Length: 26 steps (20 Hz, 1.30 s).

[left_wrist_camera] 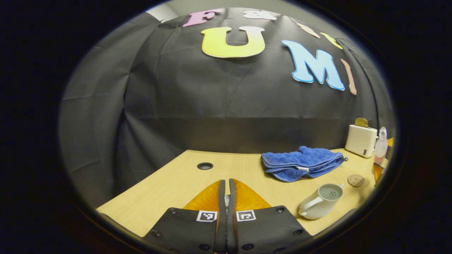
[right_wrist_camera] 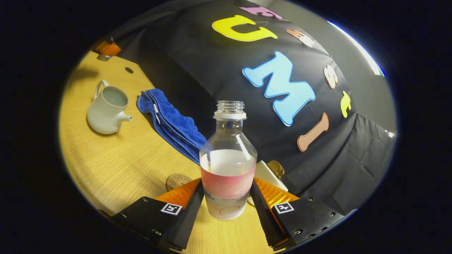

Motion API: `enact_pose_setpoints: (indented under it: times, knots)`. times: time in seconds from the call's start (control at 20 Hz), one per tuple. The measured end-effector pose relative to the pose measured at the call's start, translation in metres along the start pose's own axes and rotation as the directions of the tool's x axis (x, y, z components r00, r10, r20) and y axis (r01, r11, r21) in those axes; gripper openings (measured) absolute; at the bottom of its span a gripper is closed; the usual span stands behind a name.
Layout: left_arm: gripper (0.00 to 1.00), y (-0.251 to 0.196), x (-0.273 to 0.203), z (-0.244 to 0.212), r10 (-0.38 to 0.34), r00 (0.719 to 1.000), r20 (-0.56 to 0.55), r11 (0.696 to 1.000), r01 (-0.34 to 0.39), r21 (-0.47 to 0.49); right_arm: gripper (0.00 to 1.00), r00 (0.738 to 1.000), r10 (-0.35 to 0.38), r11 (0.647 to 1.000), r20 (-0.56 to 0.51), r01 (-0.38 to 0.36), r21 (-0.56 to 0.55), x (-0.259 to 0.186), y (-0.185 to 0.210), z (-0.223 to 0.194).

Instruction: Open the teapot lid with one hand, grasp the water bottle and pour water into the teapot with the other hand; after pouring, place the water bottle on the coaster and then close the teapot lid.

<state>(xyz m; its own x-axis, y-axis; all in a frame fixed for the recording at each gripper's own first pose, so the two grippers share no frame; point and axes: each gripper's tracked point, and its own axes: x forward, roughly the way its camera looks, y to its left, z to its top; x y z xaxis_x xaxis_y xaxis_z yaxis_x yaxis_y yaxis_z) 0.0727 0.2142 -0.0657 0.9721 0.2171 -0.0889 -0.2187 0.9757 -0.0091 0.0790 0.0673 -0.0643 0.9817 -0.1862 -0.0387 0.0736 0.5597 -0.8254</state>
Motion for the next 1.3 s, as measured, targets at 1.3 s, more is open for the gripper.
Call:
enact_pose_setpoints:
  times: [1.3]
  knots:
    - [0.06, 0.002, 0.0, 0.0, 0.008, 1.0, -0.018, 0.998, -0.009, -0.056, 0.79, 0.951, -0.038, 0.749, 0.308, 0.231, -0.621, 0.015, 0.048, 0.081]
